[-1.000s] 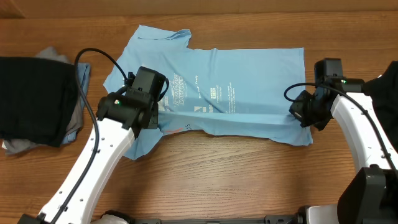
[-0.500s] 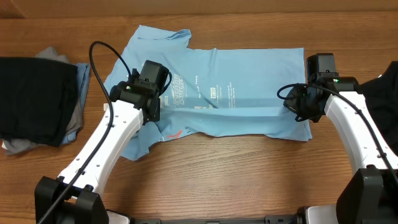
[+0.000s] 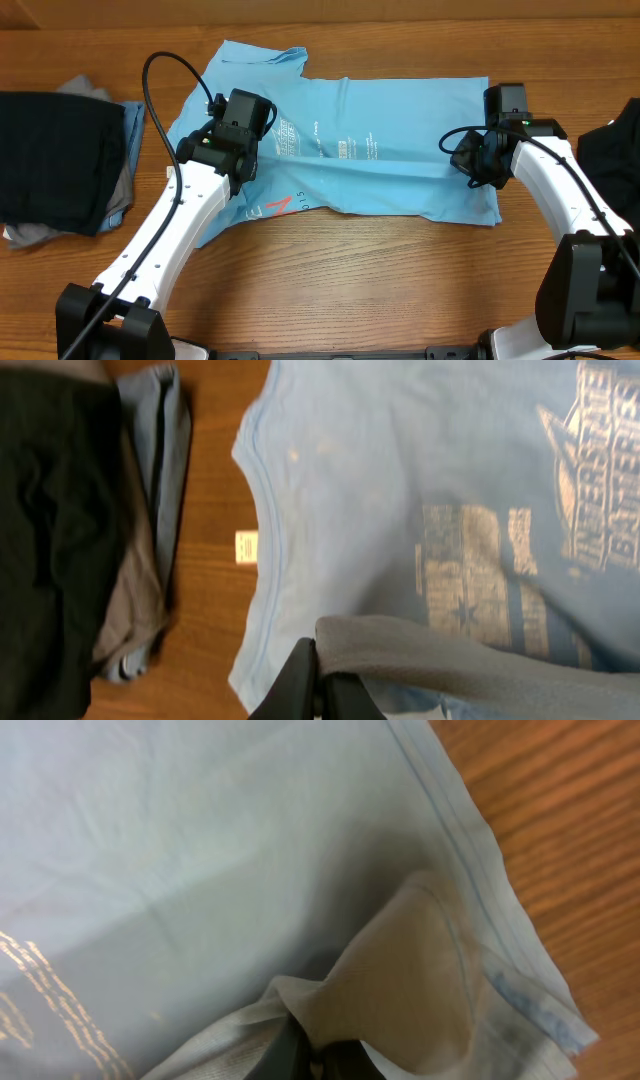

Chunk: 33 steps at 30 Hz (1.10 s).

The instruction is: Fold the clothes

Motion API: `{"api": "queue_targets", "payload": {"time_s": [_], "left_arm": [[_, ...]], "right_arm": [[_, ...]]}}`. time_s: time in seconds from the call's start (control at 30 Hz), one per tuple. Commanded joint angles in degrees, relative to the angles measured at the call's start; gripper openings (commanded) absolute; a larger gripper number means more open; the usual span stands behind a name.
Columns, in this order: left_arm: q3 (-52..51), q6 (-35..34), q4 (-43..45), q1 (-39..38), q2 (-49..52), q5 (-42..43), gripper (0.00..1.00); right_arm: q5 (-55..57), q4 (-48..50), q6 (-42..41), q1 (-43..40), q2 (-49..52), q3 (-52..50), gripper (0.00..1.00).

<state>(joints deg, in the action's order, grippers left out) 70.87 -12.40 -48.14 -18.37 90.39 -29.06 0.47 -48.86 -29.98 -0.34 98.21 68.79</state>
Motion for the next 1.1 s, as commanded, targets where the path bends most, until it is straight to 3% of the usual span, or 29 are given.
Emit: {"api": "queue_targets", "payload": {"time_s": [0.0,0.67,0.73,0.77,0.8,0.83,0.87,1.07], "left_arm": [[1.3,2.2,1.6,0.5,0.0,-2.9,0.04],[1.3,3.4,3.1,0.5,4.9,-4.2,0.04],[1.3,3.4,3.1,0.5,4.9,-4.5,0.04],[1.3,3.5,3.0,0.5,4.9,-4.8,0.06],[1.3,3.5,2.8,0.5,4.9,-6.0,0.31],[1.3,3.5,3.0,0.5,4.9,-6.5,0.51],[1.5,3.5,3.1,0.5,4.7,-6.5,0.62],[9.8,0.6,-2.2,0.5,4.6,-4.9,1.0]], "right_arm": [[2.6,1.6,0.0,0.1,0.2,1.5,0.04],[3.5,6.6,0.0,0.1,0.3,1.4,0.04],[3.5,6.8,0.0,0.1,0.3,1.4,0.28],[3.5,6.8,0.0,0.1,0.3,1.4,0.51],[3.6,6.8,0.2,0.1,0.3,1.4,0.85],[3.6,7.2,0.9,0.1,0.3,1.4,0.97],[3.6,7.9,2.2,0.1,0.3,1.4,1.0],[3.6,7.0,4.8,0.0,0.2,3.6,1.0]]}}
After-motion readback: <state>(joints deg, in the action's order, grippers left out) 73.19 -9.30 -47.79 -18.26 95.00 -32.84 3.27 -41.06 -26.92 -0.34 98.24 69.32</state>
